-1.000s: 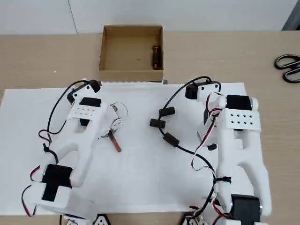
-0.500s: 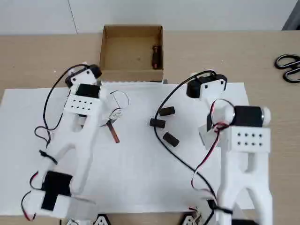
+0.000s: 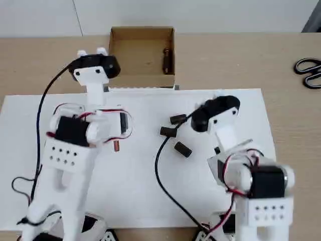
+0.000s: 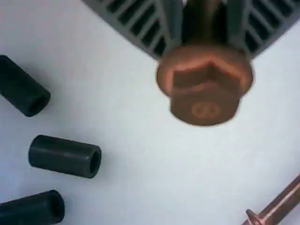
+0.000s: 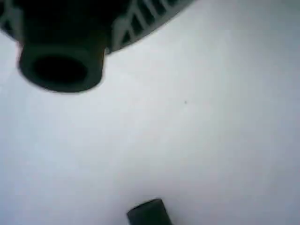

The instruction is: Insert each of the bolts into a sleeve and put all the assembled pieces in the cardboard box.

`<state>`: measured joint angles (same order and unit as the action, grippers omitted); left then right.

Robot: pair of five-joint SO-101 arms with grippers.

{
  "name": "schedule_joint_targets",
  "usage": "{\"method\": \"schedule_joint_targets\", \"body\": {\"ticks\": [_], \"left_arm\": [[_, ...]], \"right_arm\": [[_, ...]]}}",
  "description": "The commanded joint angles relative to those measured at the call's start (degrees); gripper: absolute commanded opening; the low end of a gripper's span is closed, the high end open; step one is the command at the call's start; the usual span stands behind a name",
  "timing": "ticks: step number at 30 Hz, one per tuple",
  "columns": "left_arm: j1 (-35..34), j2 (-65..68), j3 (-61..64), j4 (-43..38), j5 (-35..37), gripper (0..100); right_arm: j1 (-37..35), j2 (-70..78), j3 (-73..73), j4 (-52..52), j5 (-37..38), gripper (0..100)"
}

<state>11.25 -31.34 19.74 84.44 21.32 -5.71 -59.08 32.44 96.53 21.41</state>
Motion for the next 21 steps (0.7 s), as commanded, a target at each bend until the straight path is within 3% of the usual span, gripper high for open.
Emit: {"method": "schedule_joint_targets", "body": {"ticks": [1, 8, 13, 18, 21], "left_arm": [[0.35, -7.91, 7.16, -7.47, -1.32, 0], [0.44, -25.49, 32.22, -31.47, 2.90, 0], [0.44, -40.70, 48.22, -45.63, 7.21, 0], [0.44, -54.24, 58.51, -48.53, 10.73, 0], [0.35, -60.92, 63.08, -48.44, 12.04, 1]], "right_arm": [[-0.13, -5.85, 2.64, -2.15, 0.00, 0.4], [-0.13, -18.68, 17.05, -15.08, -0.62, 0.3], [-4.00, -33.10, 28.92, -24.22, -8.26, 0.2], [-13.93, -45.41, 38.24, -24.92, -14.24, 0.2], [-17.63, -44.18, 40.88, -26.86, -19.25, 0.2]]}}
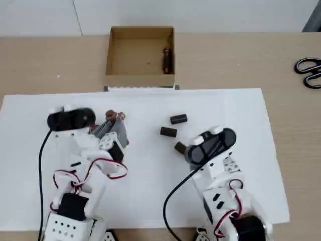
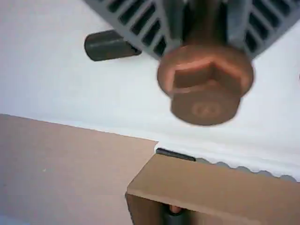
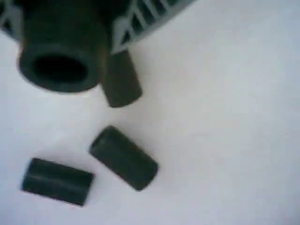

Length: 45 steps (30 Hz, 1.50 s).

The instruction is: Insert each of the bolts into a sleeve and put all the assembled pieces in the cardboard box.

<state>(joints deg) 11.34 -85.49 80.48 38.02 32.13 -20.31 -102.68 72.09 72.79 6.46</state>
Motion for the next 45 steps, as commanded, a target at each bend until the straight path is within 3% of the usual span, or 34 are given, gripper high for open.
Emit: {"method": "schedule_joint_targets", "body": {"ticks": [1, 6, 11, 20, 26, 40, 45], "left_arm": [[0.26, -8.88, 3.65, -2.02, 1.49, 1], [0.44, -19.08, 10.07, -2.20, 1.58, 1], [0.62, -18.20, 10.77, -6.15, 6.68, 1], [10.20, -18.20, 10.86, -9.41, 10.64, 1], [14.24, -18.20, 12.44, -9.49, 10.90, 1], [14.33, -18.20, 13.41, -9.32, 10.73, 1], [15.47, -18.20, 15.16, -9.32, 6.86, 1]], "right_arm": [[-3.74, -0.13, 1.93, -5.05, -5.80, 0.2], [-7.78, -0.04, 8.97, -14.81, -5.19, 0.2], [-13.32, -0.04, 14.33, -22.02, -3.96, 0.2], [-15.96, -0.04, 20.04, -29.85, 2.99, 0.2], [-18.42, -0.04, 19.87, -30.55, 4.57, 0.2], [-20.62, -0.04, 18.55, -30.73, 4.57, 0.2], [-20.35, -0.04, 16.97, -30.73, 4.66, 0.2]]}}
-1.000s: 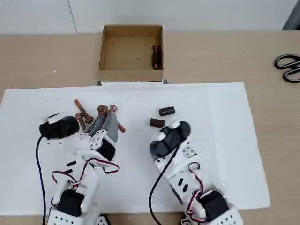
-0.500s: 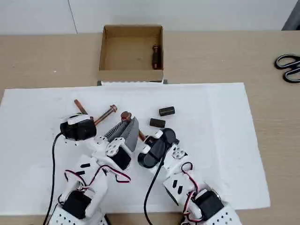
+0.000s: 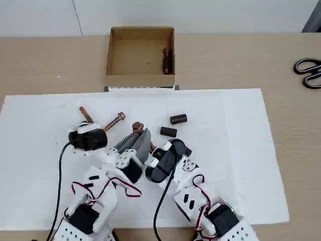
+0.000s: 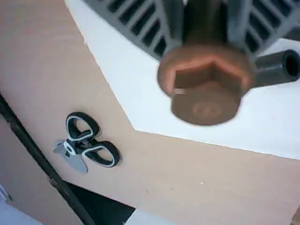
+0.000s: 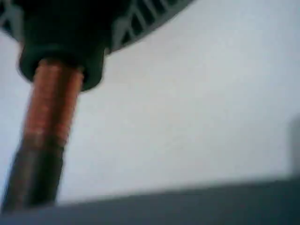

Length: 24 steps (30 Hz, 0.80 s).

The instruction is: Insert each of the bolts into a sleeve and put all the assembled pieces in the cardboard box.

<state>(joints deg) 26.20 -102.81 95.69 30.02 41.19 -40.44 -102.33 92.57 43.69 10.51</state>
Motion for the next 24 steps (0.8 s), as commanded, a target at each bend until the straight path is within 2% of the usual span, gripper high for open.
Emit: {"method": "schedule_joint_targets", "body": {"ticks": [1, 5, 8, 15, 24], "left_arm": [[1.14, -0.88, -0.04, -1.23, -3.16, 1], [4.84, -0.79, 0.04, -0.70, -4.04, 1], [7.03, -0.79, 0.04, 2.90, -4.04, 1], [7.47, -0.88, 0.04, 12.13, -4.13, 1], [7.47, -0.88, 0.04, 15.03, -5.19, 1]], "right_arm": [[-0.22, -0.40, -3.52, -1.63, 0.62, 0.2], [-0.22, -0.40, -3.52, -1.71, 0.62, 0.2], [-0.22, -0.40, -3.78, -1.71, 0.62, 0.2], [-0.13, -0.40, -6.68, -1.71, 0.62, 0.2], [-0.13, -0.40, -6.42, -1.71, 2.90, 0.2]]}}
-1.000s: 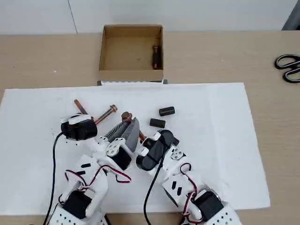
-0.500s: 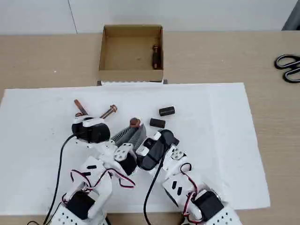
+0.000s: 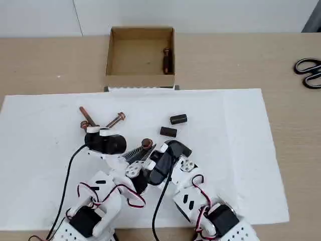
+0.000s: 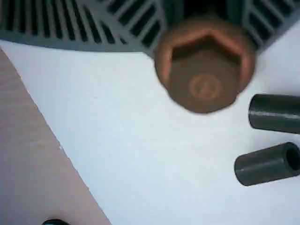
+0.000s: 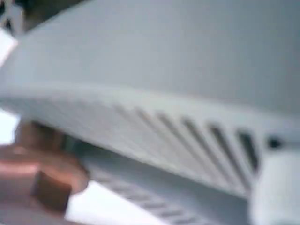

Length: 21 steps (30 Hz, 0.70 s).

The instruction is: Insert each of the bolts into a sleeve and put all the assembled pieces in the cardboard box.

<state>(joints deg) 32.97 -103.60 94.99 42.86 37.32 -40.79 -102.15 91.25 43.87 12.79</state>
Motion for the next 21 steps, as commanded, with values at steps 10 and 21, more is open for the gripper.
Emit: {"method": "schedule_joint_targets", "body": {"ticks": [10, 21], "left_arm": [[0.44, -0.09, -1.01, 2.29, -4.48, 22], [0.18, -0.09, -8.48, 2.73, -5.10, 22]], "right_arm": [[0.22, -0.57, -4.84, -1.54, 0.62, 0.2], [0.22, -0.48, -2.46, -1.45, 0.44, 0.2]]}}
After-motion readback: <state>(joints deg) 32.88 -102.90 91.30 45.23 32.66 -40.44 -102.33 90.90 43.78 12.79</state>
